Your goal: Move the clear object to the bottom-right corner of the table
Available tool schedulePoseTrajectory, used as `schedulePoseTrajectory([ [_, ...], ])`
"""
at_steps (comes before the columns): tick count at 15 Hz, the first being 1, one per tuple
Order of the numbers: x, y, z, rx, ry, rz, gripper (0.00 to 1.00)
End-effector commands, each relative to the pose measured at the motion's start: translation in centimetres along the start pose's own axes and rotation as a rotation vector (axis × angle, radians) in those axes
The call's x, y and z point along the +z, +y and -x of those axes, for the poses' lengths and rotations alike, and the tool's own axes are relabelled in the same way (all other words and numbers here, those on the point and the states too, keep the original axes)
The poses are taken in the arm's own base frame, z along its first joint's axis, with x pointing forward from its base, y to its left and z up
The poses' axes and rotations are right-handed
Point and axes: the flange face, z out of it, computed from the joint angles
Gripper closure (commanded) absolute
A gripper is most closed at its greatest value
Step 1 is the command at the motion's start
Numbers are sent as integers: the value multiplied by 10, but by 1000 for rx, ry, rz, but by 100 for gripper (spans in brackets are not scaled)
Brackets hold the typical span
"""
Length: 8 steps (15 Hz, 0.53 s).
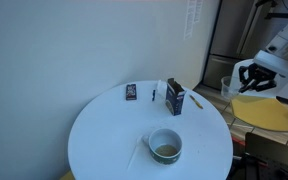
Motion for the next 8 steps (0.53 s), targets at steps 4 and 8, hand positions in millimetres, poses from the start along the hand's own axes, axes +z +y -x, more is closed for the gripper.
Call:
schedulePoseTrajectory([
  [4, 63, -26, -1, -56, -48, -32, 99],
  [8, 107, -23, -3, -71, -111, 58, 99],
])
